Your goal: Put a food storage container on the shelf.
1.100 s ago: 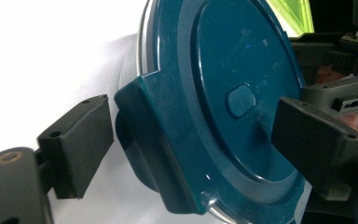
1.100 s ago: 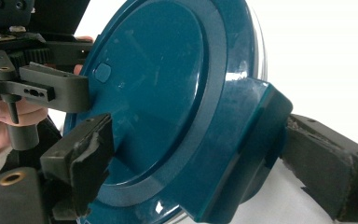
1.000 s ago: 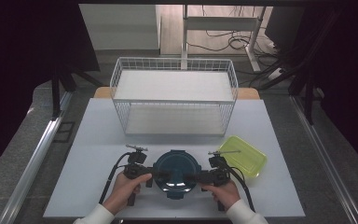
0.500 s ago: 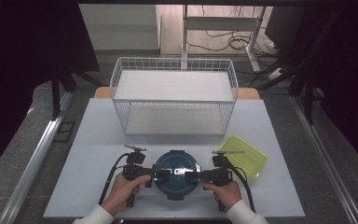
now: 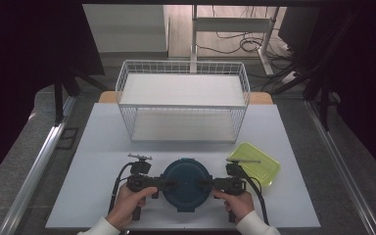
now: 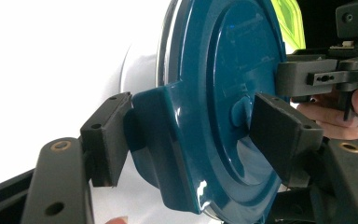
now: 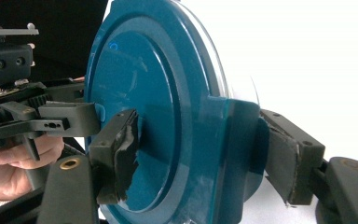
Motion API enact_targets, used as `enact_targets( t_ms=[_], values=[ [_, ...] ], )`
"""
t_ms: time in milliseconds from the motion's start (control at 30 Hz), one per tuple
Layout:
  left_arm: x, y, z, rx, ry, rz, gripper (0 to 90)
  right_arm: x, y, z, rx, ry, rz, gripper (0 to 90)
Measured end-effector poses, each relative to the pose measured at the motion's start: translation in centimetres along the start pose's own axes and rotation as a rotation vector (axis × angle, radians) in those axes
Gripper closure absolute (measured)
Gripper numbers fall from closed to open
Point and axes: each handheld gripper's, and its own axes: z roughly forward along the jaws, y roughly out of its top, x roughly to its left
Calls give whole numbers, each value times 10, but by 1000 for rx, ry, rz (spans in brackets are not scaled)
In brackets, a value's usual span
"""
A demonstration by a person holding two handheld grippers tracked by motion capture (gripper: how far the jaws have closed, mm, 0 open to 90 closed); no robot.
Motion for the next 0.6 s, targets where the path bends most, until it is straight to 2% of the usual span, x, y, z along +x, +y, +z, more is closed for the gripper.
enact_targets(
  t_ms=[67, 600],
  values=[
    [-1, 0, -1, -3, 0, -2, 328, 1, 0, -1, -7, 0, 13, 333],
    [-3, 2, -7, -15, 12, 9, 359, 6, -1, -4, -26, -7, -14, 341]
  ],
)
